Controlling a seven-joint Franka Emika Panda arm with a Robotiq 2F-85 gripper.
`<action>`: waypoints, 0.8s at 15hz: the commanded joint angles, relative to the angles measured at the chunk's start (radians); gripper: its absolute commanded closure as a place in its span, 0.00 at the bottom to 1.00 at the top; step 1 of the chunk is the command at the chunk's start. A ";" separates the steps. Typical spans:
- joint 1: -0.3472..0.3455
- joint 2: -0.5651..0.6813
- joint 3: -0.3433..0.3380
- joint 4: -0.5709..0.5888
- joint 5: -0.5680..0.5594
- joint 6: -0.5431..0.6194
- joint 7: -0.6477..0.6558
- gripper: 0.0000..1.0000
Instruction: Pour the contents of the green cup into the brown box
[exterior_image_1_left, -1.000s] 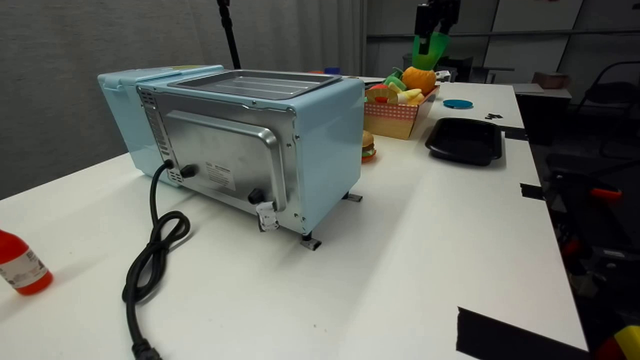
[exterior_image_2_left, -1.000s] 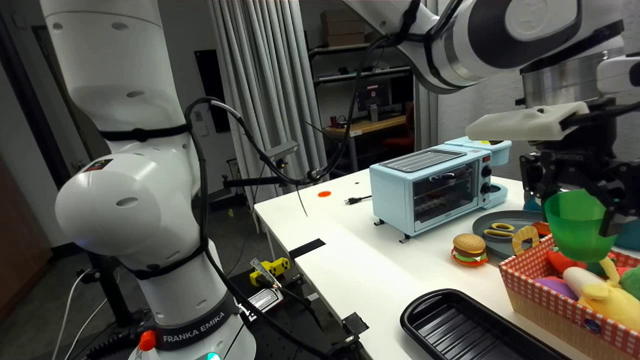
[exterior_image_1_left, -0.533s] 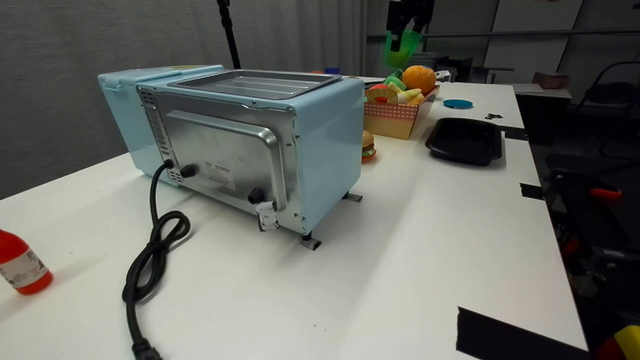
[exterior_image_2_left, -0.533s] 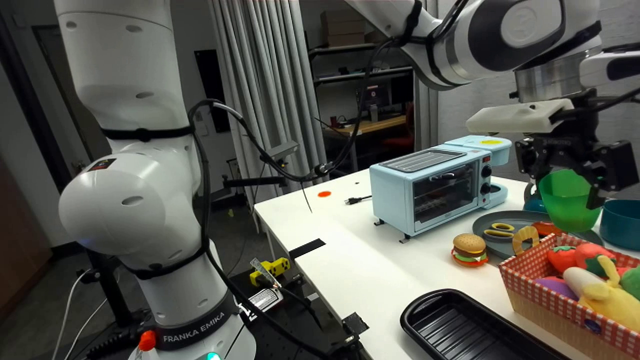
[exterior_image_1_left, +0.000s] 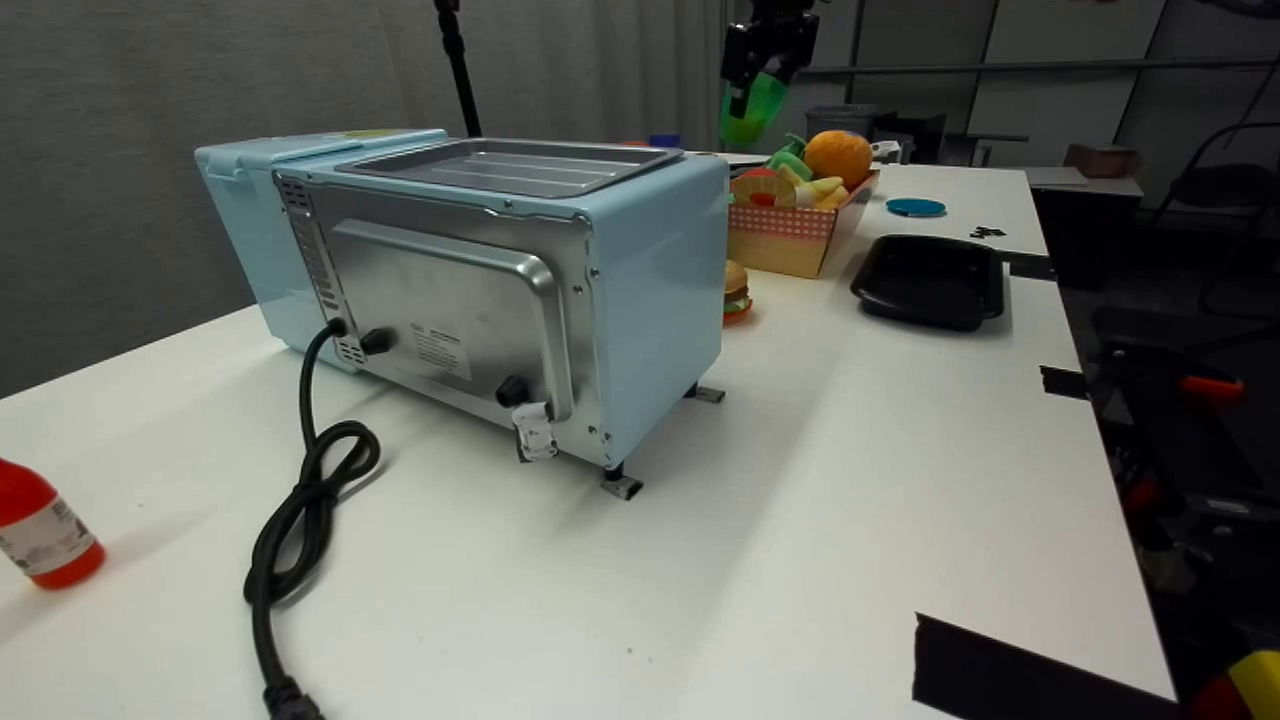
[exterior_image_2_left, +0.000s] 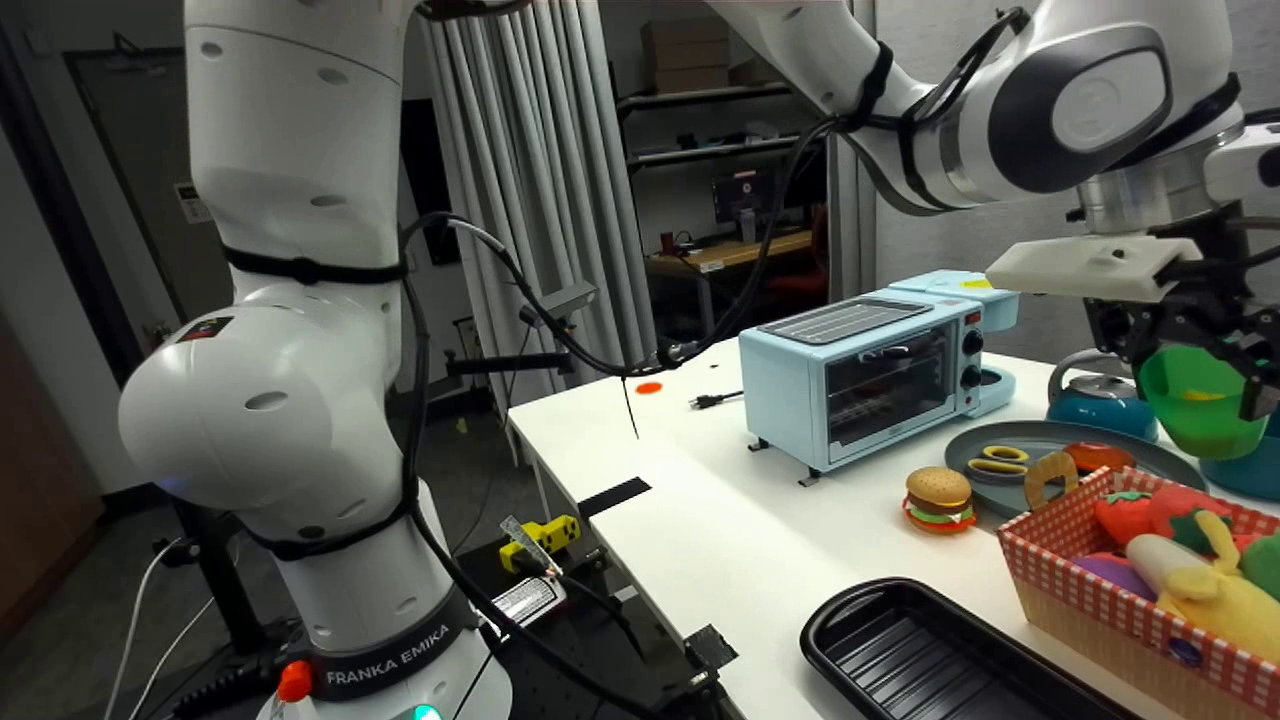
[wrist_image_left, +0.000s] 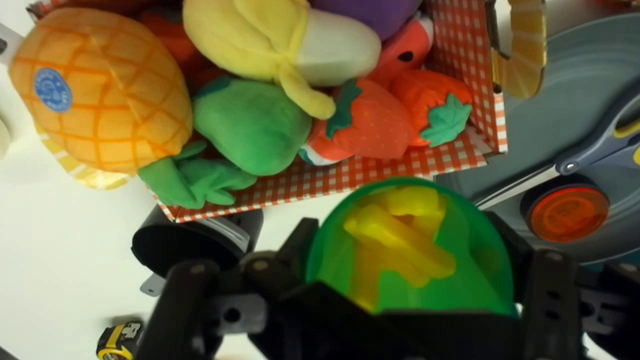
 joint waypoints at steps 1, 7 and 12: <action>-0.009 0.050 0.010 0.048 0.058 0.103 -0.004 0.44; -0.054 0.042 0.047 0.007 0.152 0.290 -0.068 0.44; -0.165 0.028 0.160 -0.060 0.264 0.492 -0.190 0.44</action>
